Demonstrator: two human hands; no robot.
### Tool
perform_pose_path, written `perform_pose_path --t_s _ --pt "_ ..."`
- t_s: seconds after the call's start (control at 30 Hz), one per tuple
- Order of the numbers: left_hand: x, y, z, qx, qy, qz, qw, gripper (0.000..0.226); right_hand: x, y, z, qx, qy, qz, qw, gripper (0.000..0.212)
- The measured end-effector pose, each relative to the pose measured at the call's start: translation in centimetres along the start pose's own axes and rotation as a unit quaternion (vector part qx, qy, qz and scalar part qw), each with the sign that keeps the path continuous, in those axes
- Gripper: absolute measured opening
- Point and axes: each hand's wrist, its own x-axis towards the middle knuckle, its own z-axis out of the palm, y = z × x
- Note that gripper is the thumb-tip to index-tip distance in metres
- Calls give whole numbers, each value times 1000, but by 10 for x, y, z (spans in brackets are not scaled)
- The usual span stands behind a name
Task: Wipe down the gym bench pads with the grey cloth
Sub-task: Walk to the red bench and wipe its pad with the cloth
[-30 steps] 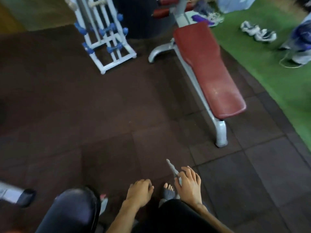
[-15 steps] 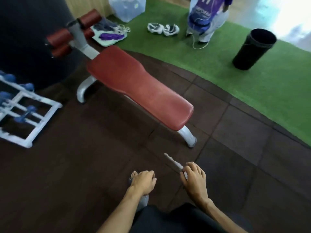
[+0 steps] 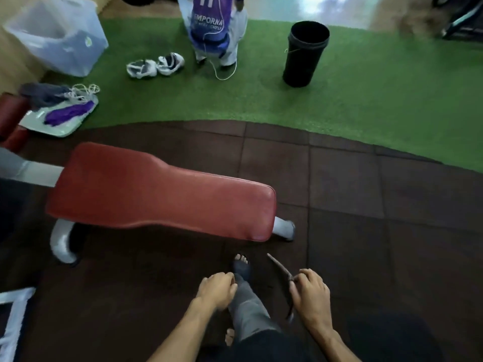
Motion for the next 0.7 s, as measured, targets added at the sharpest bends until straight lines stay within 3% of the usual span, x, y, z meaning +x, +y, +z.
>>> perform_pose_path --t_s 0.27,0.43,0.6,0.7 --pt "141 -13 -101 19 16 44 999 31 145 -33 37 -10 21 58 998 20" --pt "209 -33 -136 17 61 80 995 28 219 -59 84 -51 77 12 996 10" --pt "269 -87 -110 57 131 148 979 28 239 -99 193 -73 2 -23 997 12" --pt "298 -129 -85 67 191 170 964 32 226 -113 238 -55 -42 18 997 23"
